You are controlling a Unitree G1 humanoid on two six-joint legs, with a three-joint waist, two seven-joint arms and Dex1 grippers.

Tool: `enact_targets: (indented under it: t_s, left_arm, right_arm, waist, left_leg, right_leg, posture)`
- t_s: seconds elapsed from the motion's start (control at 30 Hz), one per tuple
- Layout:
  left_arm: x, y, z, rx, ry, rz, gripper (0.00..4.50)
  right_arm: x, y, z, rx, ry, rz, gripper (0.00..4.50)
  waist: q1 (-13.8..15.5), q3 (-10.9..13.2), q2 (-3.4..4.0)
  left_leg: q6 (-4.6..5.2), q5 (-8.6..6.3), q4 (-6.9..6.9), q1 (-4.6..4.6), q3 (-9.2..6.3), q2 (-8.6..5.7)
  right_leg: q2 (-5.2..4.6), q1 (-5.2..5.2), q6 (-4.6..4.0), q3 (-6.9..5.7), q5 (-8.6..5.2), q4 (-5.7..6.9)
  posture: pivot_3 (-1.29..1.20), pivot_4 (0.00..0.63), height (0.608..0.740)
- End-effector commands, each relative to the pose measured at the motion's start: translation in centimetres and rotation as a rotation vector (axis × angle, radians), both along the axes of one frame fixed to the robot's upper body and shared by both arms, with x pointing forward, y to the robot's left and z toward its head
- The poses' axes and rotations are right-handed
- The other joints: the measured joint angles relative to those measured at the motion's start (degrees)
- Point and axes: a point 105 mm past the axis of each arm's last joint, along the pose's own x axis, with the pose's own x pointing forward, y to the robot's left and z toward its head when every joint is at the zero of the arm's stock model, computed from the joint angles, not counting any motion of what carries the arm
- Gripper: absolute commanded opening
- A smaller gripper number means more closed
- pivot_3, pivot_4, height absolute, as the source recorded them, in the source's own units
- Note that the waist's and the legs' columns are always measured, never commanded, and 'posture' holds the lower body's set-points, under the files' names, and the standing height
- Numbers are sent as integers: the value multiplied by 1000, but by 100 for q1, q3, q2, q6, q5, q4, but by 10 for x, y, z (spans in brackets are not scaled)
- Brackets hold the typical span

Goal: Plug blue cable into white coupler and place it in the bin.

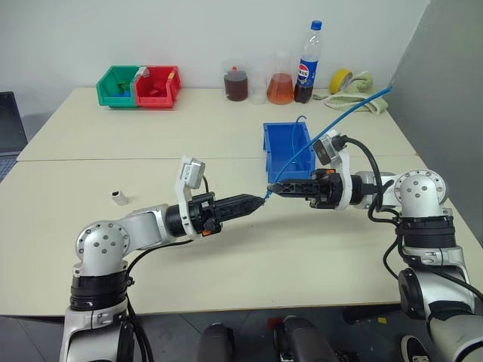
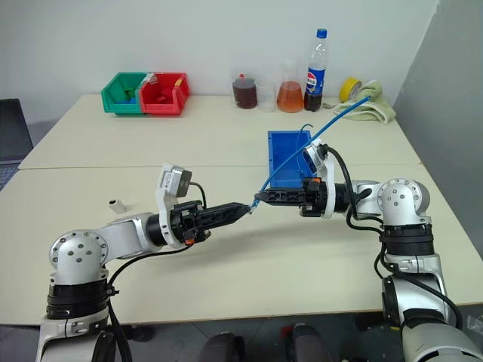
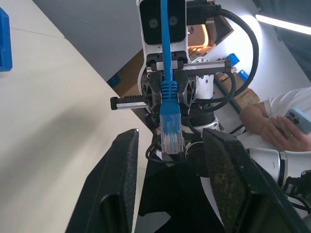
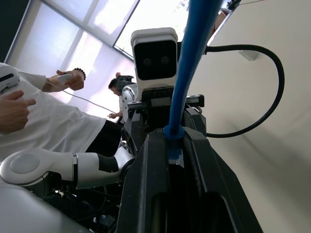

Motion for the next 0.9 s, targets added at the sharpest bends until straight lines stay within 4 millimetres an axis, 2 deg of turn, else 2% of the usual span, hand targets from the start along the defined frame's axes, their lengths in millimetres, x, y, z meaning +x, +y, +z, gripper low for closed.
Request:
enact_targets:
  t_s: [0.03,0.2,0.3,0.37,0.43,0.67,0.8,0.9]
  left_arm:
    - [-13,16,14,-22,-50,51,3056]
    - [-6,46,6,62,-94,346,3977]
    - [3,75,-5,215,-159,621,4479]
    - [7,100,-18,365,-193,845,4479]
    - [7,118,-28,488,-219,991,4479]
    - [-15,154,-72,814,-233,1319,4479]
    - [-21,175,-80,894,-230,1423,4479]
    - [-26,203,-82,969,-224,1534,4479]
  right_arm:
    - [1,-4,9,6,-51,-19,109]
    - [5,-4,5,5,-54,-33,109]
    - [7,-5,3,7,-52,-35,109]
    - [8,-6,2,8,-51,-31,109]
    - [8,-6,2,8,-51,-27,109]
    - [10,0,3,15,-54,15,109]
    - [11,2,3,13,-58,27,109]
    - [12,4,3,12,-62,29,109]
  waist:
    - [-10,1,0]
    - [-3,1,0]
    - [11,1,0]
    - [9,2,0]
    - [8,2,1]
    - [26,2,2]
    - [43,2,1]
    - [39,2,1]
  left_leg:
    - [0,0,-8,0,1,2]
    - [-2,1,-52,5,4,2]
    - [-2,1,-67,0,5,0]
    - [-2,1,-72,-1,9,-1]
    - [-2,0,-74,0,13,-1]
    - [0,-1,-75,0,19,-5]
    - [1,-1,-74,1,9,-2]
    - [1,-1,-72,0,12,-2]
  right_leg:
    - [0,-1,0,1,0,-5]
    - [0,1,3,1,2,-45]
    - [-1,-2,2,2,2,-61]
    - [-3,-2,0,6,2,-69]
    - [-5,-2,0,9,2,-75]
    - [-17,-2,0,10,2,-79]
    - [-15,-2,0,-3,2,-72]
    - [-15,-1,1,-2,3,-72]
  posture:
    - [0,150,740]
    - [0,150,740]
    - [0,150,740]
    - [0,150,740]
    - [0,150,740]
    - [0,150,740]
    - [0,150,740]
    - [0,150,740]
